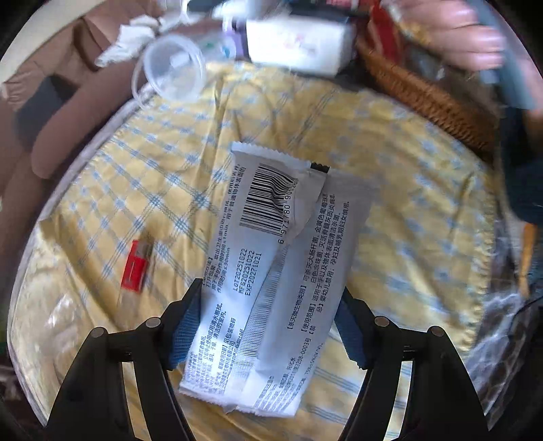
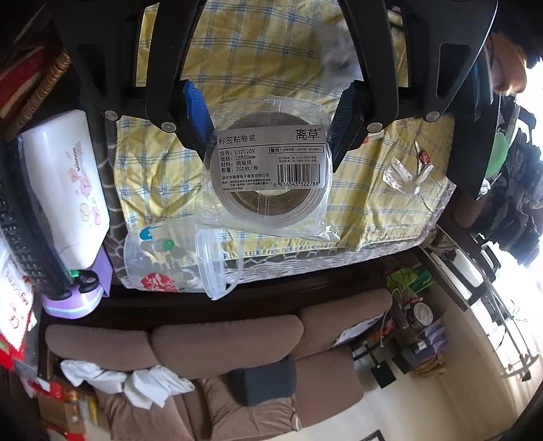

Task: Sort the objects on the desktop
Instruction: 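Lift the tape roll and white sachets and carry both toward the black bin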

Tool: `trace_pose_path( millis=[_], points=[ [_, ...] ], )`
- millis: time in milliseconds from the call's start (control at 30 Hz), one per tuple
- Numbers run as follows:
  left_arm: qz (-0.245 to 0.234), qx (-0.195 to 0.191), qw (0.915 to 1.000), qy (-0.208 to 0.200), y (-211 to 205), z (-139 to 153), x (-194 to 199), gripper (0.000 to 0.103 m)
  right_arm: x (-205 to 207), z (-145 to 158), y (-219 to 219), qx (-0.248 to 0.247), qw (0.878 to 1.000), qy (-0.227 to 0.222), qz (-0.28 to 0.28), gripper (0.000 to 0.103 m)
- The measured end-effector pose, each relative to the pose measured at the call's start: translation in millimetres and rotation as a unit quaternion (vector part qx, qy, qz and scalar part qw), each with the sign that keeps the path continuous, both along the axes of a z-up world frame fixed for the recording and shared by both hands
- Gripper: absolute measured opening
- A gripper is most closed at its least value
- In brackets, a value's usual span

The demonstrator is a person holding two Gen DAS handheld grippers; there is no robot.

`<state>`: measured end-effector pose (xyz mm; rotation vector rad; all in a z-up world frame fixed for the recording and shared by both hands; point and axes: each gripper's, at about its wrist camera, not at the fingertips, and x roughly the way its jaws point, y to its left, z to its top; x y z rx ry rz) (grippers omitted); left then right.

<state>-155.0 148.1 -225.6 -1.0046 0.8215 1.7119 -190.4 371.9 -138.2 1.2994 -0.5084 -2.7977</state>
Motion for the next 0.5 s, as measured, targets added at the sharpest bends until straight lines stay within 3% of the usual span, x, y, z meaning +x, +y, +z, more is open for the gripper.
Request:
trace_pose_path(
  millis=[133, 233, 300, 333, 433, 500],
  points=[
    [0.058, 0.059, 0.9963, 0.023, -27.8, 30.9, 12.1, 0.072, 0.5, 3.7, -4.2, 0.003, 1.000, 0.002, 0.003, 0.059],
    [0.136, 0.116, 0.9838, 0.016, -69.3, 57.6, 15.6, 0.072, 0.8, 6.5, -7.6, -0.001, 1.000, 0.009, 0.011, 0.059],
    [0.231, 0.162, 0.9591, 0.025, -109.7, 78.6, 14.7, 0.071, -0.1, 6.7, -10.9, -0.007, 1.000, 0.011, 0.017, 0.059],
    [0.256, 0.175, 0.9503, 0.027, -123.1, 87.3, 16.6, 0.071, -0.9, 6.0, -14.6, -0.007, 1.000, 0.009, 0.019, 0.059],
    [0.328, 0.191, 0.9215, 0.082, -162.0, 125.8, 34.5, 0.071, -3.9, 7.7, -27.8, 0.008, 1.000, 0.005, 0.026, 0.059],
    [0.388, 0.235, 0.8840, 0.113, -200.1, 151.4, 53.9, 0.072, -4.3, 10.5, -37.6, 0.013, 0.999, 0.007, 0.038, 0.059]
  ],
)
